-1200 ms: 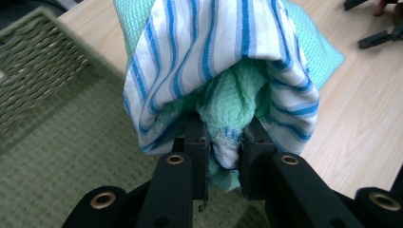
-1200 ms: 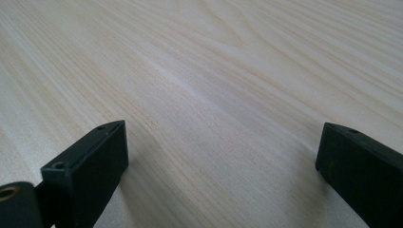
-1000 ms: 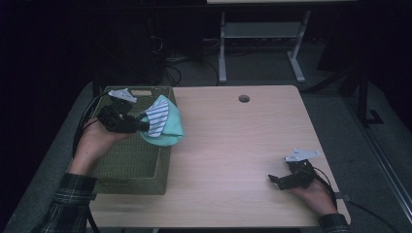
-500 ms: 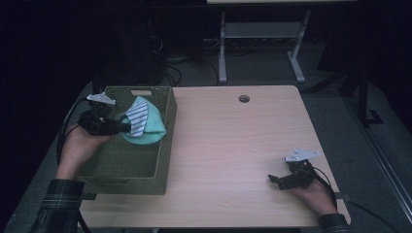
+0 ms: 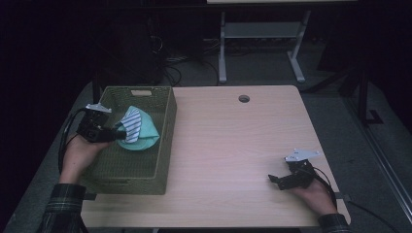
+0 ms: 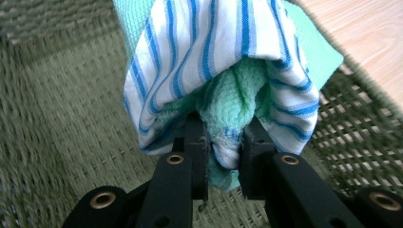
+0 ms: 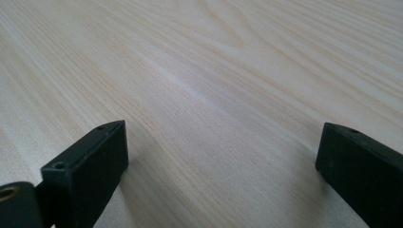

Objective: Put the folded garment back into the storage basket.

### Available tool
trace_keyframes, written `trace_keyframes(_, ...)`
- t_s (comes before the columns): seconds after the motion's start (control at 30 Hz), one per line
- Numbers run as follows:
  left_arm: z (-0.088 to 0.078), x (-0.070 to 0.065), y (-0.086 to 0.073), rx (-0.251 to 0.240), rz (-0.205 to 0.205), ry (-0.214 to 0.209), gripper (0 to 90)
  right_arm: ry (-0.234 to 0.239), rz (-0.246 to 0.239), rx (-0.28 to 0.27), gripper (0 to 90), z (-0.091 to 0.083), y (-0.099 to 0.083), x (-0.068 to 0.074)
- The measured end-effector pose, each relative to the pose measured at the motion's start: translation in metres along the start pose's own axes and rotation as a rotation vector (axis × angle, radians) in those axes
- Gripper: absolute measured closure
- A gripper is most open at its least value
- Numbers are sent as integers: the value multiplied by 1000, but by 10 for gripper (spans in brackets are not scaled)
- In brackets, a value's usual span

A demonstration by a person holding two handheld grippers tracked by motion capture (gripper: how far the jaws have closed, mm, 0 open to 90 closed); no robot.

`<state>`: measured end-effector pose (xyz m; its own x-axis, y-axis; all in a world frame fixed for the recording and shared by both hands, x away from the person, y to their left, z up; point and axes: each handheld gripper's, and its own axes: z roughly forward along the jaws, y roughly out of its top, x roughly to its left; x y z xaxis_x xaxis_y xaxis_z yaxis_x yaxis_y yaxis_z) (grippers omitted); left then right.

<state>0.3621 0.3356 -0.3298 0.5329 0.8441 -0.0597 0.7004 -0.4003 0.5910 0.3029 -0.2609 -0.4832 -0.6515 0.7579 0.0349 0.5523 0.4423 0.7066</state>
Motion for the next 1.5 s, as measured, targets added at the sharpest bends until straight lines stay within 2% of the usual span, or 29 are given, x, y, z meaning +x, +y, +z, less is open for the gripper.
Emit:
trace_keyframes(0.17,11,2,-7,36,6,12,759,2,1,0,32,0,0,0)
trace_keyframes(0.23,16,3,-10,43,-3,13,758,1,1,0,32,0,0,0)
trace_keyframes(0.5,42,8,-19,90,-19,-9,755,1,1,0,32,0,0,0)
trace_keyframes(0.77,70,8,-24,178,8,-6,751,1,1,0,32,0,0,0)
trace_keyframes(0.93,79,11,-23,235,43,11,745,2,1,0,32,0,0,0)
trace_keyframes(1.1,88,14,-25,300,53,27,731,2,1,0,32,0,0,0)
trace_keyframes(1.27,87,15,-26,299,48,29,671,1,1,0,32,0,0,0)
trace_keyframes(1.43,77,18,-26,251,26,40,526,2,1,0,32,0,0,0)
trace_keyframes(1.5,70,19,-26,228,20,50,442,2,1,0,32,0,0,0)
